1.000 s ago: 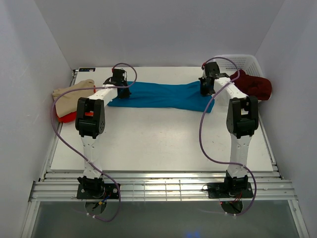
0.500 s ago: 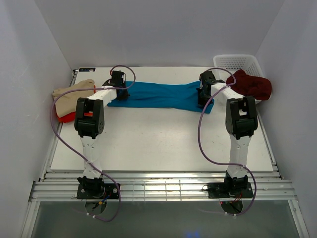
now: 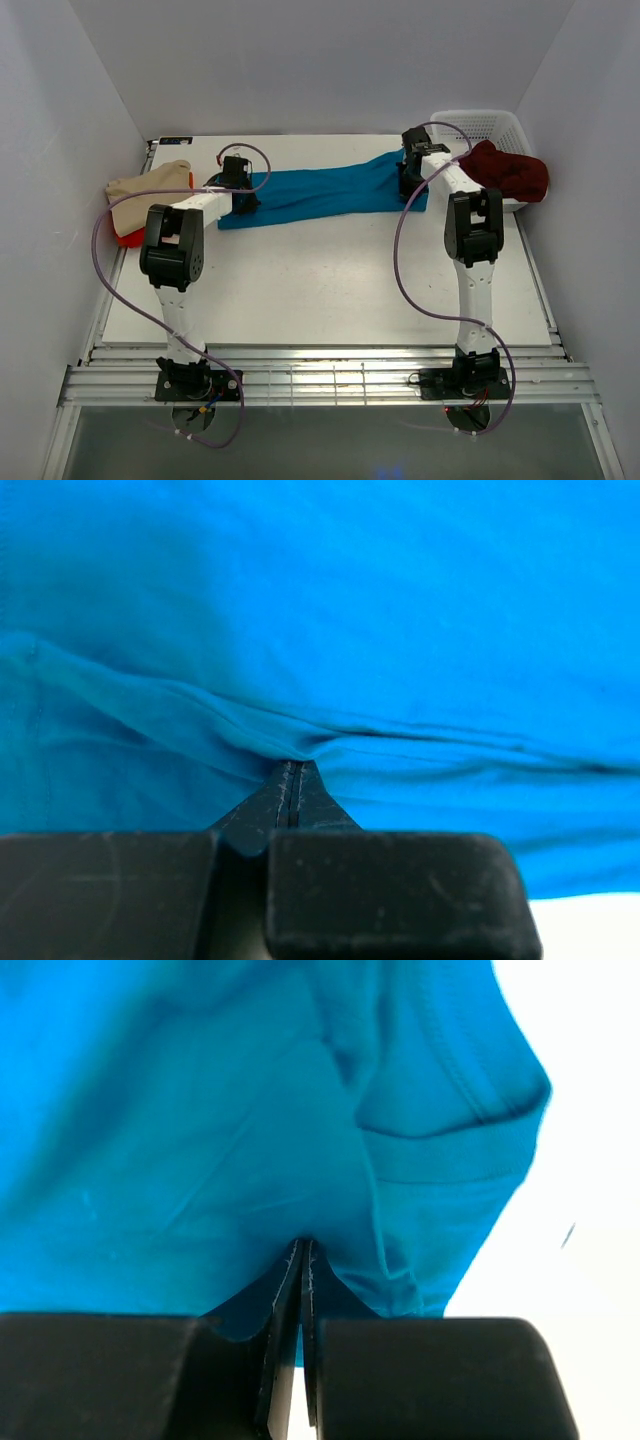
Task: Fold and stack the t-shirts
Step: Rotate the tshirt 85 degrees
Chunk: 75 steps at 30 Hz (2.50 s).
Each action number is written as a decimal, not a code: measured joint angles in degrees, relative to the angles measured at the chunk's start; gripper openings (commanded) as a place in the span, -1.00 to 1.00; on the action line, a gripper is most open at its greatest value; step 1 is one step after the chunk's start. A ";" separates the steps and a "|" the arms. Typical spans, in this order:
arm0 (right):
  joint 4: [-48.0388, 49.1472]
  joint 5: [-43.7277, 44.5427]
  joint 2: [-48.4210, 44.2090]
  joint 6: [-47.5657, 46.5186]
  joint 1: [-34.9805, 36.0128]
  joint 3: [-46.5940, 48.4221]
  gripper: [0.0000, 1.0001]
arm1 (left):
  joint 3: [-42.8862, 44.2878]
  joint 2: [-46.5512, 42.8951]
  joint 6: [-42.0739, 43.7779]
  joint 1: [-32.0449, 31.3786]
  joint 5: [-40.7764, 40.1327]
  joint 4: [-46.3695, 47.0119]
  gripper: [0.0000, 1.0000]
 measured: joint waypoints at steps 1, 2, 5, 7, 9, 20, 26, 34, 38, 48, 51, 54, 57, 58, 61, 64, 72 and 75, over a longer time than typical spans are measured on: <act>-0.48 0.00 1.42 -0.04 -0.28 2.43 -0.85 | -1.81 -1.20 -0.55 -0.22 0.02 0.59 -1.00; -0.74 -0.07 2.69 -0.04 -0.55 4.50 -0.85 | -3.69 -2.47 -1.09 -0.48 0.04 1.05 -1.00; -1.53 -0.68 5.31 -0.02 -1.27 8.92 -0.85 | -9.16 -6.40 -2.62 -1.55 0.33 1.66 -1.00; -1.70 -1.64 6.27 -0.02 -1.68 10.62 -0.85 | -12.59 -8.70 -3.76 -2.58 0.55 2.34 -1.00; -1.66 -2.95 6.75 0.00 -2.12 11.28 -0.85 | -15.91 -11.15 -5.01 -3.72 0.79 3.04 -1.00; 6.16 -14.75 7.85 3.43 -3.39 10.45 -0.84 | -32.00 -24.63 -13.29 -12.81 5.22 2.60 -1.00; 12.09 -19.50 9.11 6.56 -3.23 10.29 -0.84 | -37.75 -31.61 -16.68 -16.61 7.63 -2.80 -1.00; 17.20 -22.53 9.46 7.63 -3.17 9.05 -0.76 | -42.95 -39.63 -20.98 -21.51 10.64 -10.51 -1.00; 22.62 -23.69 7.80 7.04 -3.17 4.68 -0.51 | -41.53 -44.52 -21.16 -24.44 9.14 -14.43 -1.00; 28.50 -19.15 -15.93 1.20 -2.25 -15.43 -0.33 | -20.79 -40.74 -11.72 -25.35 -1.46 -9.62 -1.00; 29.49 -17.70 -25.94 -0.42 -1.20 -17.35 -0.33 | -15.19 -33.70 -7.69 -25.29 -2.84 -7.87 -1.00; 29.68 -16.17 -34.07 -1.53 0.76 -19.61 -0.37 | -8.61 -23.26 -3.96 -24.96 -5.05 -8.09 -1.00; 29.33 -15.04 -36.15 -1.86 2.56 -21.97 -0.64 | -7.87 -16.61 -1.73 -24.65 -6.34 -9.20 -1.00; 28.85 -14.84 -35.95 -1.88 2.86 -23.23 -0.79 | -8.61 -15.45 -1.22 -24.61 -6.49 -9.64 -1.00; 26.97 -13.84 -34.97 -1.46 3.02 -28.92 -0.85 | -12.83 -15.41 -0.31 -24.55 -6.86 -11.06 -1.00; 25.20 -13.33 -33.97 -1.16 3.04 -34.99 -0.85 | -16.33 -17.33 0.09 -24.55 -7.15 -11.58 -1.00; 25.07 -13.14 -31.17 -0.11 3.50 -37.33 -0.84 | -19.74 -24.20 0.04 -24.55 -7.69 -11.74 -1.00; 25.53 -13.46 -28.28 0.20 3.93 -36.89 -0.85 | -20.13 -26.43 -0.28 -24.55 -8.33 -12.33 -1.00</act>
